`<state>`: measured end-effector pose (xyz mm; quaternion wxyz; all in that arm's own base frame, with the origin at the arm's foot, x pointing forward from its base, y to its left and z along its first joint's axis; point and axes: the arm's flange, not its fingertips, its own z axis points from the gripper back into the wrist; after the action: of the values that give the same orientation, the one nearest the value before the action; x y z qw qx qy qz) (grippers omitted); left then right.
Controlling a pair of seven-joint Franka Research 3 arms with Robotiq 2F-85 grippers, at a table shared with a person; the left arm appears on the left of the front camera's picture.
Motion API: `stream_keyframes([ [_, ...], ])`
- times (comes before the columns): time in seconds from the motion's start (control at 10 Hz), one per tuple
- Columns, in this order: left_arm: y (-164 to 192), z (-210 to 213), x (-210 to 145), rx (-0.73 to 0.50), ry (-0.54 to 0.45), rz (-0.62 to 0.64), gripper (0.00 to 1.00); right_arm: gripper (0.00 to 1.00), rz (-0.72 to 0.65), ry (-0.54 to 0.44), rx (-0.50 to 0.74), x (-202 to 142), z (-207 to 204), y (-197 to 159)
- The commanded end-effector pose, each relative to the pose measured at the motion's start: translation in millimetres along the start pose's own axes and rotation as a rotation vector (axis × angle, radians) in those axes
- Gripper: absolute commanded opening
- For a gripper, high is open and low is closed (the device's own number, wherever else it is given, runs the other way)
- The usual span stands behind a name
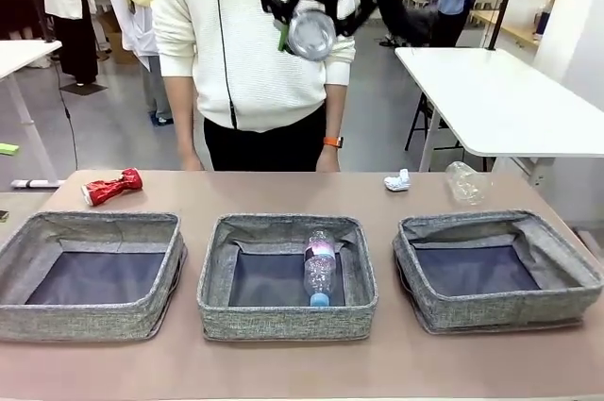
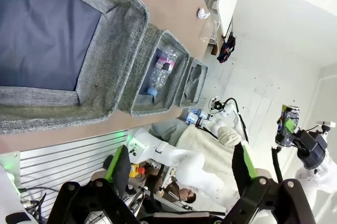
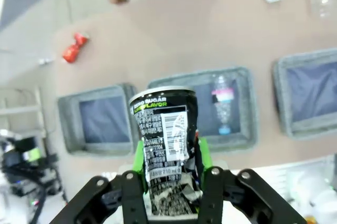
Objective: Sort the waste into the appropriate baskets.
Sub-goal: Pick up the waste item pointed out by the person.
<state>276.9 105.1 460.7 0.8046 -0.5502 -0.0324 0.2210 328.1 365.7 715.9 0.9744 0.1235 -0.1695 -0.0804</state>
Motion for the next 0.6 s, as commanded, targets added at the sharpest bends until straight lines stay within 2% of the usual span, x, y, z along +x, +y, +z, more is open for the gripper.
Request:
stream_keyframes([
  [0.0, 0, -1, -2, -0.023, 0.002, -0.003, 1.0, 0.43, 0.034, 0.099, 0.026, 7, 20, 13],
  [0.3, 0, -1, -2, -0.023, 0.002, -0.003, 1.0, 0.43, -0.012, -0.051, -0.03, 8, 45, 12],
  [0.4, 0, -1, -2, -0.023, 0.002, -0.003, 1.0, 0.43, 0.029, 0.04, 0.011, 3, 32, 13],
  [0.5, 0, -1, -2, -0.023, 0.002, -0.003, 1.0, 0.43, 0.029, 0.04, 0.011, 3, 32, 13],
])
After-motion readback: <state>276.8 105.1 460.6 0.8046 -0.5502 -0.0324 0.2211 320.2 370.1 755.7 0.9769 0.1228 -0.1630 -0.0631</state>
